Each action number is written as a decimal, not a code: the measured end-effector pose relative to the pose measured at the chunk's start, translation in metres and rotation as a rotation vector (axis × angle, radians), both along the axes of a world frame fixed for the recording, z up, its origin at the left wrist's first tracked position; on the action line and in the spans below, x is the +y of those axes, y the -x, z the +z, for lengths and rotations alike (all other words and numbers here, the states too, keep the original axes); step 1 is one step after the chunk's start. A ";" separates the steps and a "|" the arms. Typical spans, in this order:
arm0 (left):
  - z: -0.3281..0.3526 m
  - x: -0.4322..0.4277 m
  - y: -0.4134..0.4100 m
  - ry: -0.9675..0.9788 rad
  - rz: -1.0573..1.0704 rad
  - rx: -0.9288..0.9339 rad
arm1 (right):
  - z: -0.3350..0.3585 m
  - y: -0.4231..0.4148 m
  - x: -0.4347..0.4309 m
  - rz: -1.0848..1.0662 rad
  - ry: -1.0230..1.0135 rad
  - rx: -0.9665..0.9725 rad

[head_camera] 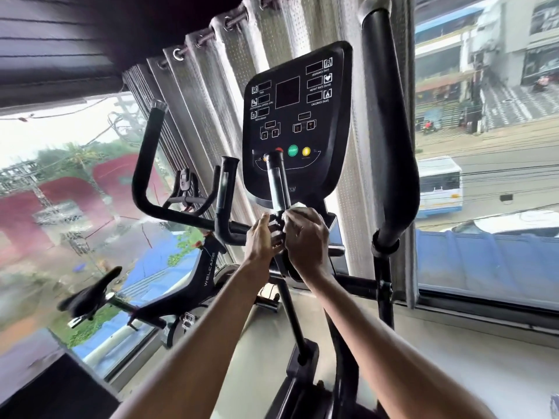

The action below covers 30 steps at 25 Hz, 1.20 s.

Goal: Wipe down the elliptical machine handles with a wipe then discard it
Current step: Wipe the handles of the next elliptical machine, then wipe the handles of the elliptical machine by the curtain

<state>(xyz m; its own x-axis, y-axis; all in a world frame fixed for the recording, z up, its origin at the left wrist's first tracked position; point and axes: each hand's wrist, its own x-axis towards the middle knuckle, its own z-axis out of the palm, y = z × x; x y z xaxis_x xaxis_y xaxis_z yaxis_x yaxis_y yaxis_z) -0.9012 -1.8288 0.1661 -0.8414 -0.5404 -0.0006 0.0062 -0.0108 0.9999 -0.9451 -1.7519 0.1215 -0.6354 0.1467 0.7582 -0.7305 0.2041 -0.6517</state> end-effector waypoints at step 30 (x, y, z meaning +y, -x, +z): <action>-0.066 0.052 -0.692 -0.007 1.319 -0.216 | -0.071 -0.568 -0.084 2.302 -0.695 -0.759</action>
